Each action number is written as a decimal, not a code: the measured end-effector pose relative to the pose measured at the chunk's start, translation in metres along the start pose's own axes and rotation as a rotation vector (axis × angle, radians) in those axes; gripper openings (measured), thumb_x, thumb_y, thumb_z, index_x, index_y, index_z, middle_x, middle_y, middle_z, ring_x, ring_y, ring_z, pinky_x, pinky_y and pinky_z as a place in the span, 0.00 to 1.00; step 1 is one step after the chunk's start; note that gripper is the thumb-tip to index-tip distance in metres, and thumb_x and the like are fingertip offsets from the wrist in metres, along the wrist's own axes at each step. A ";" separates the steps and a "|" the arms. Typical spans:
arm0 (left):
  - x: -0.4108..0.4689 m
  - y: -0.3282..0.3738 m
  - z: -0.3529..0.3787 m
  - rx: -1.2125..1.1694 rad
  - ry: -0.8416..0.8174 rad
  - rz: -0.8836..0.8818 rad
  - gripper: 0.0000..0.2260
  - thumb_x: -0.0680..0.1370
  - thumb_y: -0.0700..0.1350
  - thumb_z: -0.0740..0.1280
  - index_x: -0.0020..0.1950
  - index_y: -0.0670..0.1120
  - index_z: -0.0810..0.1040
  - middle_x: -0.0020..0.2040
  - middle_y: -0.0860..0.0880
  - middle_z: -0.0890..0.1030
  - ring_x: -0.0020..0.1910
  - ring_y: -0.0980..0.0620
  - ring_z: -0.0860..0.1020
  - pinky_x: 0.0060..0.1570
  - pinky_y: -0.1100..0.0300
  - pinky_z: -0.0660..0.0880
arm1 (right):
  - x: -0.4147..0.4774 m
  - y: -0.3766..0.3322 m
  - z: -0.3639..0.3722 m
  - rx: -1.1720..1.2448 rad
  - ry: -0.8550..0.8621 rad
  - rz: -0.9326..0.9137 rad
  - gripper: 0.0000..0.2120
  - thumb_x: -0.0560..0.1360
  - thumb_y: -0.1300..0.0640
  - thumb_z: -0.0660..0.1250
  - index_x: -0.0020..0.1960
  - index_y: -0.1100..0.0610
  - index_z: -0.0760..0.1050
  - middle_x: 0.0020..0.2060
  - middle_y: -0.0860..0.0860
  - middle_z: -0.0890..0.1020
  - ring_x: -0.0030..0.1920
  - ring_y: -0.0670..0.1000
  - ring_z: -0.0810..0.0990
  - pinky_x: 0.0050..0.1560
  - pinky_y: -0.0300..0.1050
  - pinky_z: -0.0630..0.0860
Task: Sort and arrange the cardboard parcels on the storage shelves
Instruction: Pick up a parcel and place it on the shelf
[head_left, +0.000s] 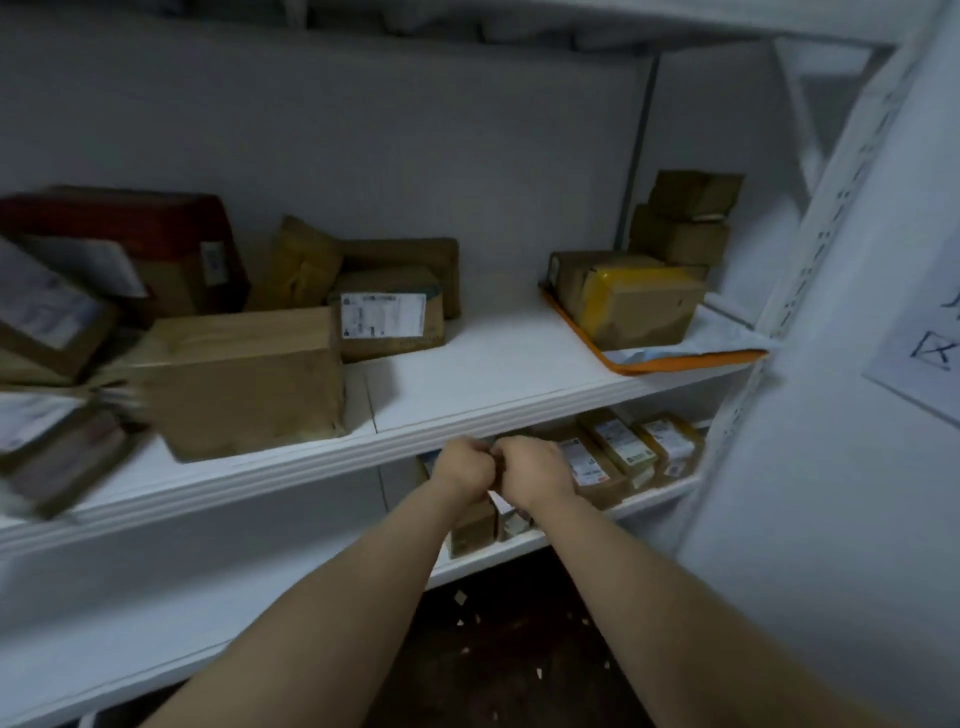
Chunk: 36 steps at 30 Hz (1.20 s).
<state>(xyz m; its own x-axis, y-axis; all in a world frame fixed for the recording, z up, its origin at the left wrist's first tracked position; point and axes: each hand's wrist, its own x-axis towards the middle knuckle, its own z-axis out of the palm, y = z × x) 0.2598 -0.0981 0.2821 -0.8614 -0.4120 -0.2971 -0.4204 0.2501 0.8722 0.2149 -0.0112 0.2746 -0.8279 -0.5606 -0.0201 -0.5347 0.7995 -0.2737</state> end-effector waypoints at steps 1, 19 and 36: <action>-0.004 0.004 -0.011 0.009 0.046 0.028 0.11 0.76 0.33 0.59 0.37 0.39 0.78 0.39 0.38 0.77 0.39 0.46 0.74 0.39 0.55 0.71 | -0.002 -0.010 -0.008 0.009 0.011 -0.029 0.06 0.75 0.55 0.63 0.46 0.53 0.78 0.47 0.55 0.83 0.51 0.57 0.80 0.46 0.43 0.67; -0.039 0.050 -0.201 0.186 0.588 0.248 0.12 0.78 0.40 0.63 0.60 0.45 0.78 0.56 0.48 0.80 0.55 0.50 0.77 0.51 0.59 0.73 | 0.060 -0.166 -0.051 0.205 0.100 -0.263 0.26 0.78 0.61 0.63 0.74 0.50 0.62 0.72 0.51 0.63 0.66 0.56 0.71 0.62 0.50 0.73; 0.075 0.099 -0.250 0.400 0.474 0.267 0.11 0.77 0.36 0.61 0.53 0.42 0.82 0.52 0.45 0.81 0.46 0.51 0.75 0.45 0.61 0.73 | 0.163 -0.163 -0.069 0.211 0.143 -0.098 0.20 0.78 0.58 0.62 0.70 0.54 0.69 0.64 0.54 0.71 0.60 0.56 0.74 0.58 0.49 0.75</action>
<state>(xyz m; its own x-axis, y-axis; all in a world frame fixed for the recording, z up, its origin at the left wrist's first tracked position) 0.2251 -0.3235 0.4432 -0.7704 -0.6083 0.1910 -0.3625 0.6643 0.6537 0.1559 -0.2181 0.3820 -0.7976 -0.5847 0.1481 -0.5786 0.6722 -0.4620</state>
